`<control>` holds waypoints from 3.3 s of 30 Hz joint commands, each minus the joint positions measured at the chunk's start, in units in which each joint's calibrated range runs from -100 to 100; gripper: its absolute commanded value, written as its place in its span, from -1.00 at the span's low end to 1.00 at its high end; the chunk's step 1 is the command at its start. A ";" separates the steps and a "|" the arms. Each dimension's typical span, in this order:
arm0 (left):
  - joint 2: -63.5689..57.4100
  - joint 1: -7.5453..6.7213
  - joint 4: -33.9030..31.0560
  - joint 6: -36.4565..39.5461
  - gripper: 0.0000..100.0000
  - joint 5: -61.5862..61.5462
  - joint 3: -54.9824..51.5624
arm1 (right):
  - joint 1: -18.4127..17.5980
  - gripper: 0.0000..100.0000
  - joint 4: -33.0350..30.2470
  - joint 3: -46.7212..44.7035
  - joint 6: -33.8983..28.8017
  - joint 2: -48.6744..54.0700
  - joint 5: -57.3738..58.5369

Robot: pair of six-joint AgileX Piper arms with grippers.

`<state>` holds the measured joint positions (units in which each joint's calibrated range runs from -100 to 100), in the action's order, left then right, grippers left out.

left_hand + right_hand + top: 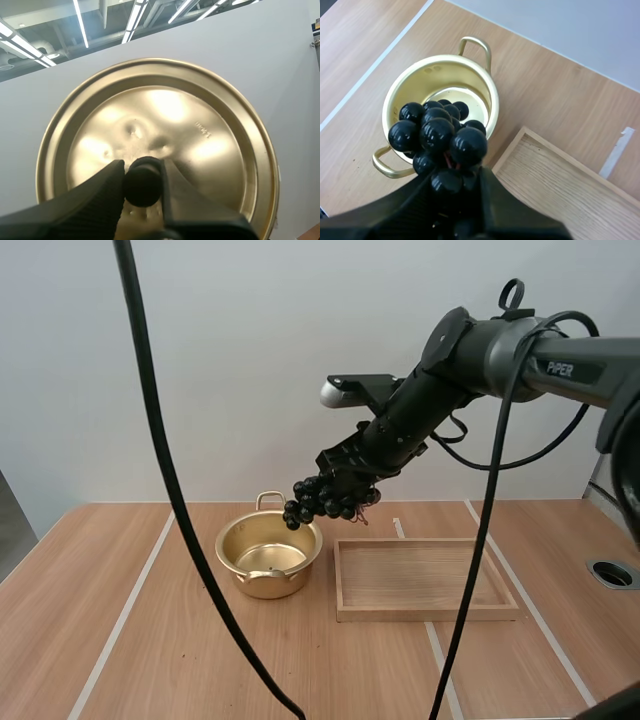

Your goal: Open the pot, put the grape inside, and close it

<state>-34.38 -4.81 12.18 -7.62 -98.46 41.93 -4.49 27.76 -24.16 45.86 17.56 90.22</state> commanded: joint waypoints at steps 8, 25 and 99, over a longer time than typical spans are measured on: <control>-0.05 0.06 0.76 0.06 -1.00 1.12 0.28 | -6.20 -1.00 1.06 0.55 1.34 -5.43 -13.38; -0.05 0.06 -2.10 0.06 -1.00 0.37 0.28 | -8.42 -1.00 -2.03 8.00 1.14 -14.99 -17.29; 0.18 0.06 -2.16 -1.01 -1.00 -0.13 0.28 | -11.75 0.56 -11.10 9.22 -3.78 -32.13 -25.30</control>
<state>-34.27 -4.81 10.07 -8.59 -99.18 41.93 -16.21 17.59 -15.19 42.46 -14.45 65.99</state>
